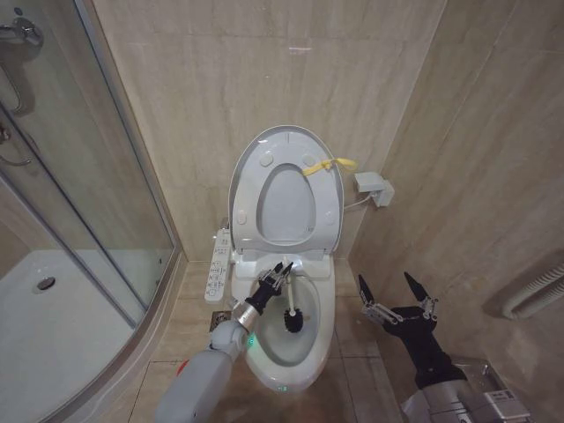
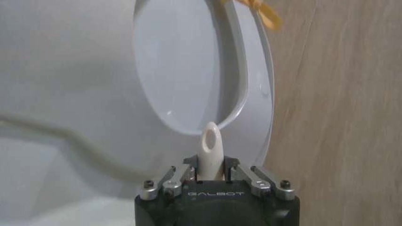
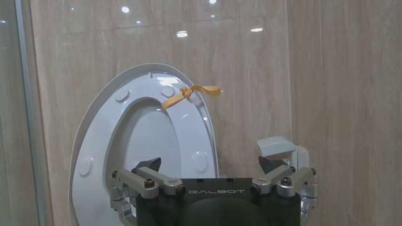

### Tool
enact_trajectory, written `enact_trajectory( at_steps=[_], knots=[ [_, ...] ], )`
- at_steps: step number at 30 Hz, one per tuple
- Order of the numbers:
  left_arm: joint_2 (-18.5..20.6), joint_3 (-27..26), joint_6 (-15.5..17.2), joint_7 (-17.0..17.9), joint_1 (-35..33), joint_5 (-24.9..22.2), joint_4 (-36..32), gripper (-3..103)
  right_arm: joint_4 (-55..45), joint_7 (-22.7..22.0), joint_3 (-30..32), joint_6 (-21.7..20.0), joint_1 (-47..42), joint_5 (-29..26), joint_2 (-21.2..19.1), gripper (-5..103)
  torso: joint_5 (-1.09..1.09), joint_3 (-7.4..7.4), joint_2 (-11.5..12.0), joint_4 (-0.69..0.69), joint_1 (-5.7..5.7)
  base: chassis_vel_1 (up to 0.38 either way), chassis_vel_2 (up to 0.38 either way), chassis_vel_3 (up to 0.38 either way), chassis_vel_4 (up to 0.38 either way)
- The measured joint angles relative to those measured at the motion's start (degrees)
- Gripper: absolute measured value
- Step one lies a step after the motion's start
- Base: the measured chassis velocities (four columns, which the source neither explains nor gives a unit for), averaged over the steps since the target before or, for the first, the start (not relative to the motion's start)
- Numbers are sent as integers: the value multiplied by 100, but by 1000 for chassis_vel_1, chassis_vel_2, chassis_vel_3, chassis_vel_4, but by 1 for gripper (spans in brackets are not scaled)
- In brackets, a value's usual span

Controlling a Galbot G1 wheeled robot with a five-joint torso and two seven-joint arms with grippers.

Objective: Open the toilet lid, clean the toilet bowl with a toilet brush, close the toilet lid, and flush.

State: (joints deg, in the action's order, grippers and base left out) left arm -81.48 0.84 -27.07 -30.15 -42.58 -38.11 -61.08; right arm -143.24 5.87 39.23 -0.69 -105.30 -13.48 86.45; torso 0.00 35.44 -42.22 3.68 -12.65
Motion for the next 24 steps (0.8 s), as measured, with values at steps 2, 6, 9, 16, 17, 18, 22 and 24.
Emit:
enact_trajectory(
  at_steps=[2,6,9,16,17,18,22,24],
  knots=[
    [-34,-10,-75,28,18,-41,-18,25,0,0,0,0,0,0,0,100,0,0,0,0,0,0,0,0,0],
    [-70,-49,-257,23,-11,-28,78,25,0,0,0,0,0,0,0,100,0,0,0,-1,0,0,0,0,0],
    [-72,-113,-390,16,-100,76,156,25,0,0,0,0,0,0,0,100,0,0,0,-2,0,0,0,0,0],
    [-17,-310,-520,-82,-295,351,163,25,0,0,0,0,0,0,0,100,0,0,0,-3,0,0,0,0,0],
    [-12,-321,-526,-62,-298,347,142,25,0,0,0,0,0,0,0,100,0,0,0,-3,0,0,0,0,0],
    [-24,-321,-530,-20,-287,304,124,25,0,0,0,0,0,0,0,100,0,0,0,-2,0,0,0,0,0],
    [-172,-295,-567,247,-204,-61,70,25,0,0,0,0,0,0,0,100,0,0,0,-1,0,0,0,0,0],
    [-284,-300,-601,393,-174,-209,53,25,0,0,0,0,0,0,0,100,0,0,0,0,0,0,0,0,0]
  ],
)
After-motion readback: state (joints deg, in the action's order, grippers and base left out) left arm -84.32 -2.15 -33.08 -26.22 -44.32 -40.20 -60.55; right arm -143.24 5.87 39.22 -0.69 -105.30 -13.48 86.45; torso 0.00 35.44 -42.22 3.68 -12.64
